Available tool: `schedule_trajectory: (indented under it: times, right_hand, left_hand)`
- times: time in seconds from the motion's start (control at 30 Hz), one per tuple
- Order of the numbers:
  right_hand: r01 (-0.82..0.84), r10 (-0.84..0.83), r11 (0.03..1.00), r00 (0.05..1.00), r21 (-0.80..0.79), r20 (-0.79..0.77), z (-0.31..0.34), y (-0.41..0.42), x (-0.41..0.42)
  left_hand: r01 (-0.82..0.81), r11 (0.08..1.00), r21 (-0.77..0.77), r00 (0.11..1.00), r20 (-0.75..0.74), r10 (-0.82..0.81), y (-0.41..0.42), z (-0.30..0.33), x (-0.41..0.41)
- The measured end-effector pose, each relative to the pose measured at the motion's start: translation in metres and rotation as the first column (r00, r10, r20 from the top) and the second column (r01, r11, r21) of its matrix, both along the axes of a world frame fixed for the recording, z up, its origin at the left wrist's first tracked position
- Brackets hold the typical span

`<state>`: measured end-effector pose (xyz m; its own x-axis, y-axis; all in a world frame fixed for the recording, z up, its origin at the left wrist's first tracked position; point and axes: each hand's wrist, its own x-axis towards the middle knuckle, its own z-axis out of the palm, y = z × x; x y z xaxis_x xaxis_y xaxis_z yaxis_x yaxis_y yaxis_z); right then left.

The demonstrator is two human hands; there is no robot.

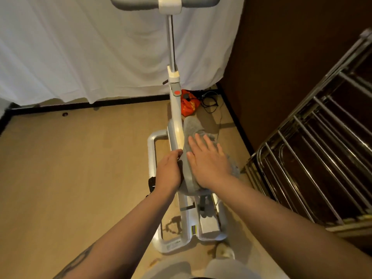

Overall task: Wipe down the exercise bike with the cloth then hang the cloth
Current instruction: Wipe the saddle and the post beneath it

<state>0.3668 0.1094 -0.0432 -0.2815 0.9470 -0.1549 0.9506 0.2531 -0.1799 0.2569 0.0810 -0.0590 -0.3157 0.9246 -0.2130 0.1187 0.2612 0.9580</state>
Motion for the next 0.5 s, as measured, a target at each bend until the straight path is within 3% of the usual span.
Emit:
schedule_trajectory:
  times: [0.13,0.27,0.43,0.5]
  right_hand:
    - [-0.048,0.048,0.997,0.999,0.054,0.008,-0.002,-0.046,0.013]
    - [0.071,-0.070,0.995,0.997,0.066,-0.009,-0.002,-0.022,-0.001]
    - [0.089,-0.086,0.987,0.996,0.132,-0.026,-0.008,-0.073,0.004]
    - [0.119,-0.109,0.988,0.989,0.102,-0.098,-0.006,-0.088,0.016]
  left_hand:
    - [0.130,0.990,0.055,0.984,-0.129,-0.122,0.003,0.004,-0.005]
    - [0.096,0.994,0.041,0.992,0.080,-0.100,0.003,0.008,0.001]
    - [0.222,0.970,0.096,0.967,-0.152,-0.206,0.009,0.009,0.002]
    - [0.241,0.962,0.130,0.965,-0.138,-0.223,0.012,0.010,0.004]
